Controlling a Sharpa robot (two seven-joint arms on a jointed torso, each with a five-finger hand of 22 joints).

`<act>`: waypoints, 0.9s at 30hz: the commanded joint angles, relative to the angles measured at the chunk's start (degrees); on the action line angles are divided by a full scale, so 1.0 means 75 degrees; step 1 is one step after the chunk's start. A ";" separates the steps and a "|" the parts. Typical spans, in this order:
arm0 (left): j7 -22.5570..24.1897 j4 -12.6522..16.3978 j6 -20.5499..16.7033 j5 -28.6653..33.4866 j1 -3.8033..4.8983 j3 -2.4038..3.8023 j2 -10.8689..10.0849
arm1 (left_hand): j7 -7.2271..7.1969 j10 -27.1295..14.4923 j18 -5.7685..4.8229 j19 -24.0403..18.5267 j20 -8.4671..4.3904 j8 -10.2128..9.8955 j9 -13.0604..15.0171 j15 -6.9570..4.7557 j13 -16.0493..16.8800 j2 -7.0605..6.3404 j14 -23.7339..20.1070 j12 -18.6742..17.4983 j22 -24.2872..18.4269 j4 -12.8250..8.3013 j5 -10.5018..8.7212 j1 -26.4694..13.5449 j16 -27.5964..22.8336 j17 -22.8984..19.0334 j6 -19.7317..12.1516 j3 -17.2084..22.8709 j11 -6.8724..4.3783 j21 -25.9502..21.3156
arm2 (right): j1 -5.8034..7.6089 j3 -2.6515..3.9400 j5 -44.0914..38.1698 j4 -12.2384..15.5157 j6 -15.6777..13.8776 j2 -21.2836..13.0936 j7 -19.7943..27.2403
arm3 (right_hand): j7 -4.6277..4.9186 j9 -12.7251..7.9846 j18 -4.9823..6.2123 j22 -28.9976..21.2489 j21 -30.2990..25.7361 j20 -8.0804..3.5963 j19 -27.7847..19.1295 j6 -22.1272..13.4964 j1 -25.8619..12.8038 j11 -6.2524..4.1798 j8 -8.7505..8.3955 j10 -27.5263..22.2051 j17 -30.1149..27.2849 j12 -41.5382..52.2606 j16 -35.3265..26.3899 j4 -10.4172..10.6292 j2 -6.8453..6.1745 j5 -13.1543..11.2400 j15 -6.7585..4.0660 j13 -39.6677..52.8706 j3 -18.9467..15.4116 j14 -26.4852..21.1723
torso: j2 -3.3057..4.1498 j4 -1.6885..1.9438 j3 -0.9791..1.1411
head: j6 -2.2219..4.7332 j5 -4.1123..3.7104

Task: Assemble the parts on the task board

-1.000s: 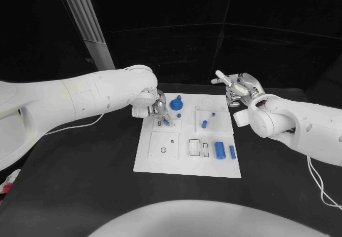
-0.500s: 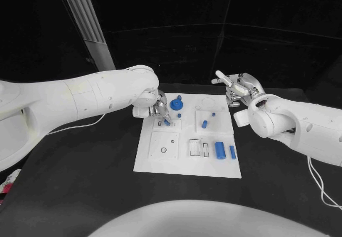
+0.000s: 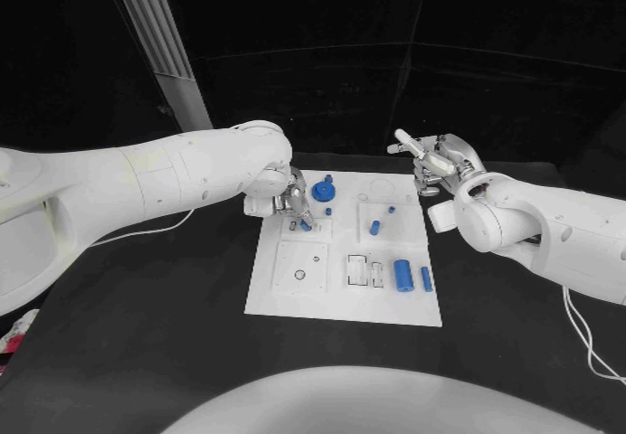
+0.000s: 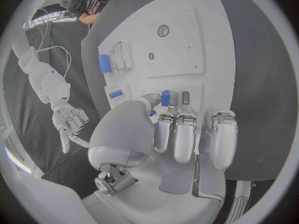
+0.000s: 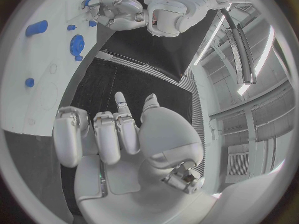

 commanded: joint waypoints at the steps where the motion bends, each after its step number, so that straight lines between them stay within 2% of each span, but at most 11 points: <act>1: -0.0060 -0.0010 0.0102 -0.0019 0.0006 0.0001 0.0002 | -0.0168 0.0782 -0.0050 0.0803 -0.0018 -0.0020 0.0006 -0.0002 0.2008 0.0033 0.0780 0.0008 0.2011 0.0003 -0.0062 -0.0045 0.0023 0.2013 0.0166 0.0059 0.0007 0.0030 | 0.0013 0.0004 -0.0007 0.0006 0.0007 0.0000 0.0070 | -0.0046 0.0012 0.0079 0.1582 -0.0023 0.0011 0.0153 -0.0003 0.0049 -0.0002 0.0033 0.0796 0.2013 -0.0002 0.0018 0.0003 -0.0004 -0.0004 0.0004 0.2010 -0.0033 0.0795 | 0.0001 -0.0001 -0.0001 | -0.0002 -0.0007; 27: 0.0097 -0.0062 -0.0075 -0.0019 -0.0005 0.0001 0.0037 | -0.0162 0.0782 -0.0050 0.0803 -0.0016 -0.0041 0.0014 -0.0001 0.2008 0.0072 0.0780 0.0008 0.2011 0.0019 -0.0076 -0.0069 0.0023 0.2013 0.0157 0.0118 0.0012 0.0030 | 0.0013 0.0004 -0.0007 -0.0006 -0.0002 0.0000 0.0049 | -0.0046 0.0012 0.0079 0.1582 -0.0023 0.0011 0.0153 -0.0003 0.0049 -0.0002 0.0033 0.0796 0.2013 -0.0002 0.0018 0.0003 -0.0004 -0.0004 0.0004 0.2010 -0.0033 0.0795 | 0.0001 -0.0001 -0.0001 | -0.0002 -0.0043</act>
